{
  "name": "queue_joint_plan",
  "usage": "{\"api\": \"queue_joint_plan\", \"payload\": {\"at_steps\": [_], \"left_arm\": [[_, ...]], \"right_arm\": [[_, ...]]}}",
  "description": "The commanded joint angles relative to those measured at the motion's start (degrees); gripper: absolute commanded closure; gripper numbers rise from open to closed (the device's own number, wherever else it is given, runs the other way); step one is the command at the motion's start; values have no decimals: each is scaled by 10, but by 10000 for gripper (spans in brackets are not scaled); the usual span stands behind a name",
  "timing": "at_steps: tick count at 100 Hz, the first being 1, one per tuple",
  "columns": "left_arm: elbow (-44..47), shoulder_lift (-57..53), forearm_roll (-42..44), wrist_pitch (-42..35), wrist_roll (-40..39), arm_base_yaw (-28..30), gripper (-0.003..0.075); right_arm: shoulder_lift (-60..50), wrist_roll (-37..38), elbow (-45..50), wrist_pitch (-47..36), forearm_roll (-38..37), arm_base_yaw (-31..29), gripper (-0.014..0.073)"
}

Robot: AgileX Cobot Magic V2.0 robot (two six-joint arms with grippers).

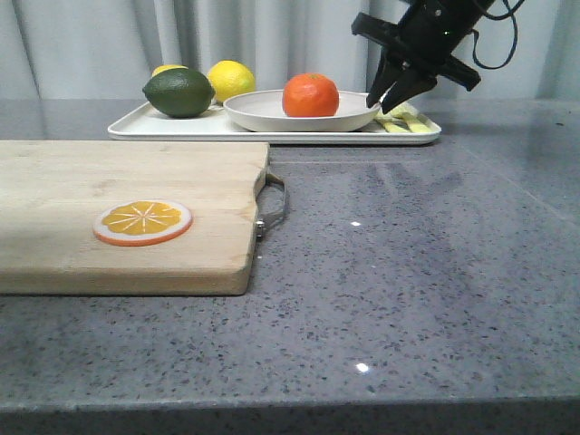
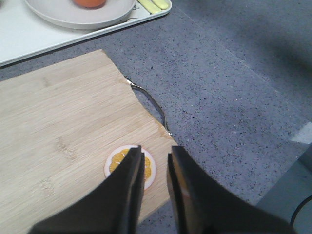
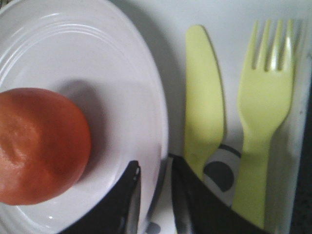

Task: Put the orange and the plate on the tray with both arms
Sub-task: 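Open the right gripper and raise it away from the plate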

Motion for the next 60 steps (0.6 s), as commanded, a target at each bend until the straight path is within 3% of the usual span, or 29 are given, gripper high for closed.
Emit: {"api": "queue_joint_plan", "payload": {"at_steps": [1, 19, 44, 60], "left_arm": [[-16, -5, -9, -40, -6, 2, 604], [-16, -5, -9, -40, -6, 2, 604], [-16, -5, -8, -40, -6, 2, 604], [-16, -5, -7, -40, -6, 2, 604]], "right_arm": [[-63, -6, -20, -9, 0, 0, 485], [-89, -6, -20, 35, -39, 0, 669], [-142, -6, -2, 75, -64, 0, 662], [-215, -12, 82, 57, -67, 0, 662]]}}
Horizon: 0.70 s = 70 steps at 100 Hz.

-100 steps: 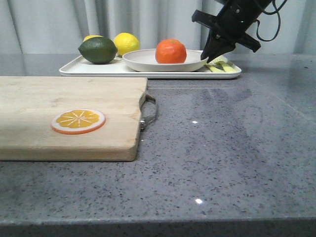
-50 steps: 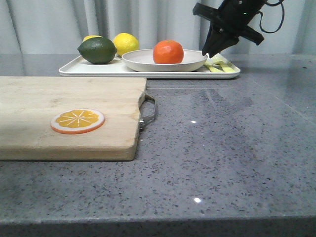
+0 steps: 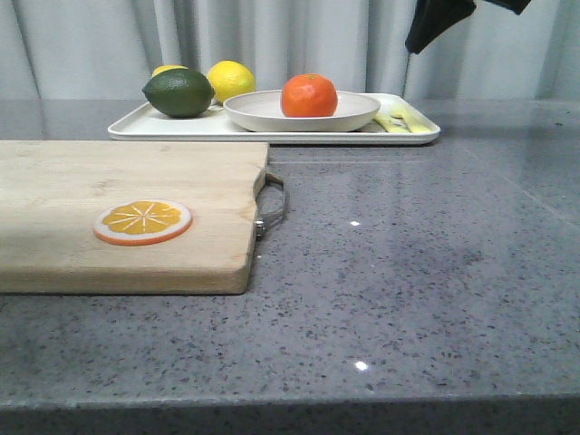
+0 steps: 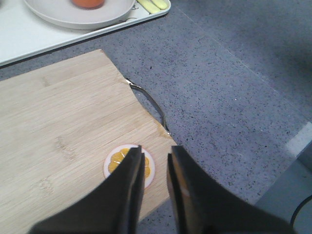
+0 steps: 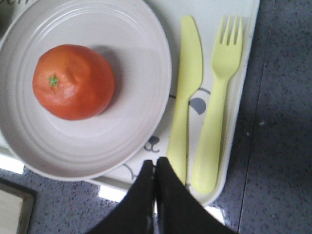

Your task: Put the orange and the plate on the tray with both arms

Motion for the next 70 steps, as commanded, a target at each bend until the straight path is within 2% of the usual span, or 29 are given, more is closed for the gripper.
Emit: {"api": "queue_joint_plan", "payload": {"at_steps": [1, 19, 36, 56, 70], "left_arm": [[-16, -5, -7, -40, -6, 2, 604], [-16, -5, -7, -40, -6, 2, 604], [-15, -5, -7, -40, -6, 2, 610], [-3, -7, -7, -43, -4, 2, 739], [21, -23, -7, -64, -4, 2, 739]], "right_arm": [[-85, -13, 34, -30, 4, 0, 662], [-191, -22, 175, -77, 1, 10, 662], [-311, -27, 326, -180, -3, 22, 662], [-456, -40, 510, -300, -3, 23, 662], [-544, -64, 614, -355, -3, 23, 662]]}}
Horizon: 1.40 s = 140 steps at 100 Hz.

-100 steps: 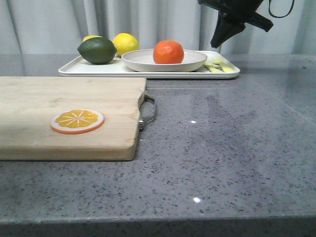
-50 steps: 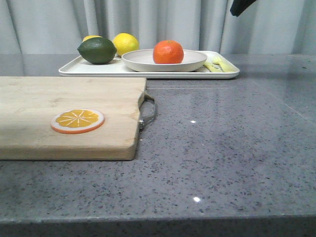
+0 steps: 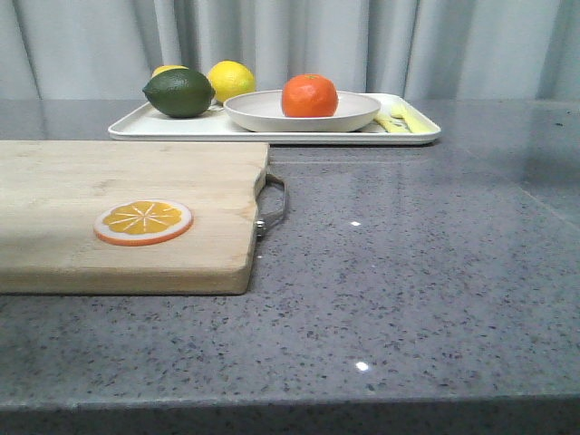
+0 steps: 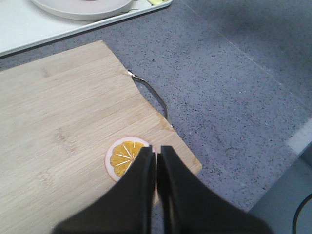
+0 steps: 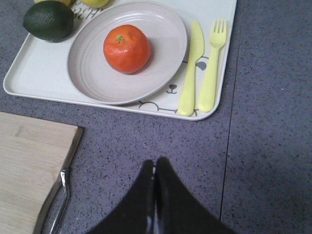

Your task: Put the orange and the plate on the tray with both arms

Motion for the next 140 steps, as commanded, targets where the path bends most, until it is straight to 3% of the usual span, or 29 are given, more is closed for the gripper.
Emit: {"api": "queue_joint_plan", "payload": {"at_steps": [1, 32, 79, 97, 140], "left_arm": [[-2, -19, -7, -53, -4, 2, 739], [56, -121, -7, -64, -4, 2, 739], [164, -301, -7, -65, -4, 2, 739], [183, -338, -7, -64, -4, 2, 739], [183, -340, -16, -63, -4, 2, 739]], "right_arm": [[-76, -25, 48, -75, 3, -1, 662], [-245, -76, 222, -137, 3, -1, 662], [-477, -77, 414, -166, 3, -1, 662], [-528, -76, 449, -166, 4, -1, 662], [-532, -76, 453, -158, 4, -1, 662]]}}
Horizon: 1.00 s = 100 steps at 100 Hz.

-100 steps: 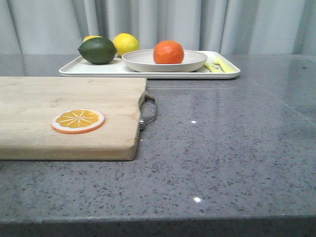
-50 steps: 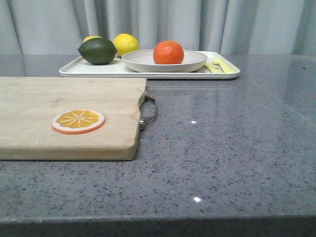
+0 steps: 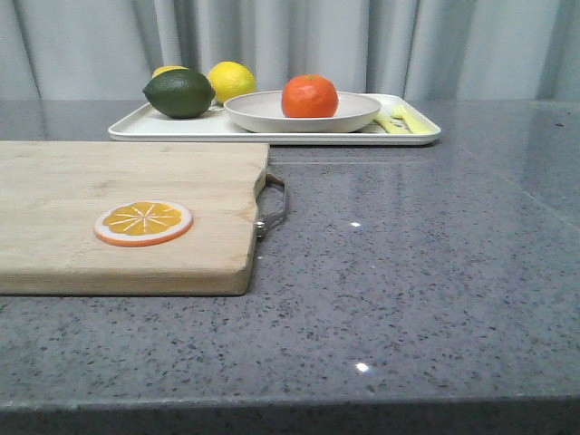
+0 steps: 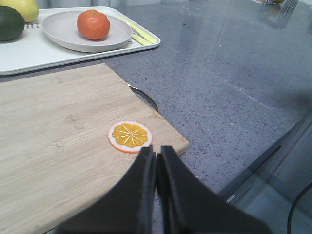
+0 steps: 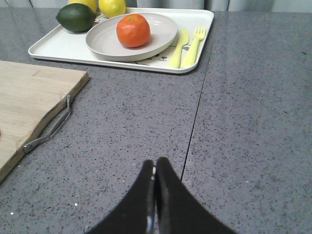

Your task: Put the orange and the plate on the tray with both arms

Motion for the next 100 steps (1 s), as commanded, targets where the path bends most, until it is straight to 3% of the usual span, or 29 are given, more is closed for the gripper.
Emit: {"api": "queue_joint_plan", "payload": {"at_steps": [1, 49, 64, 83, 100], "left_arm": [[-14, 5, -10, -42, -4, 2, 739], [-12, 5, -10, -42, -4, 2, 739], [7, 2, 3, -78, -4, 5, 739], [67, -30, 5, -158, -4, 56, 739], [122, -66, 5, -214, -4, 144, 739]], "right_arm": [[2, -5, -14, -37, 4, -1, 662], [2, -5, -14, -37, 4, -1, 662], [2, -5, -14, -37, 4, -1, 662], [2, -5, -14, -37, 4, -1, 662], [2, -5, -14, -37, 4, -1, 662]]}}
